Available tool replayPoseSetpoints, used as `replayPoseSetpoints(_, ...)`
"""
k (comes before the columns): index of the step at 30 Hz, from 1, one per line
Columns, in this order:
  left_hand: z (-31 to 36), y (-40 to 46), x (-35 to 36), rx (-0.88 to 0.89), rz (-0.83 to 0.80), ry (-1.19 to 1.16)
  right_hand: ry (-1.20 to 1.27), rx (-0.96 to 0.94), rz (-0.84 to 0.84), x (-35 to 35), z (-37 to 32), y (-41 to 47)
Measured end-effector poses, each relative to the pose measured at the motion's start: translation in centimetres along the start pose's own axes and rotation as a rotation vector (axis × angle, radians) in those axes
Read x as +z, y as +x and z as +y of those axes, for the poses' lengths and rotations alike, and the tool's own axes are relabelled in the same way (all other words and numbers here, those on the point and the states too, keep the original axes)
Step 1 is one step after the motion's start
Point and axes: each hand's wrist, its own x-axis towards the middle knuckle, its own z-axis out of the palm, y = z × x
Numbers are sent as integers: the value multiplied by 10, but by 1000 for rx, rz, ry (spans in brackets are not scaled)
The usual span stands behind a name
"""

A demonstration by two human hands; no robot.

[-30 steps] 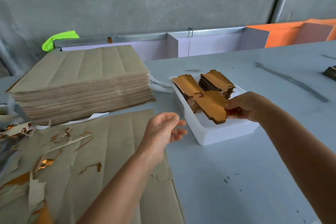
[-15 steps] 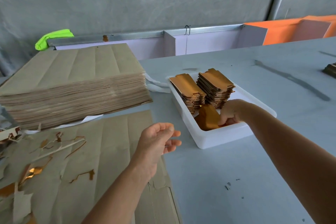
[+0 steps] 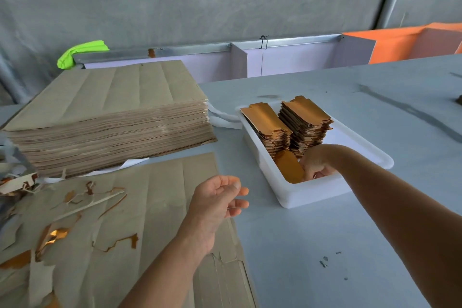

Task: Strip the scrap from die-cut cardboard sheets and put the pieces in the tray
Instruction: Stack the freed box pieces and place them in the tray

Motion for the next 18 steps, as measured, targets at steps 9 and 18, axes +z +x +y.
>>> replayPoseSetpoints(9, -1, -4, -1, -8, 8, 0, -342, -24, 216, 13, -13, -10)
replayPoseSetpoints(18, -3, -6, -6, -16, 1, 25, -491, -131, 272, 21, -14, -10)
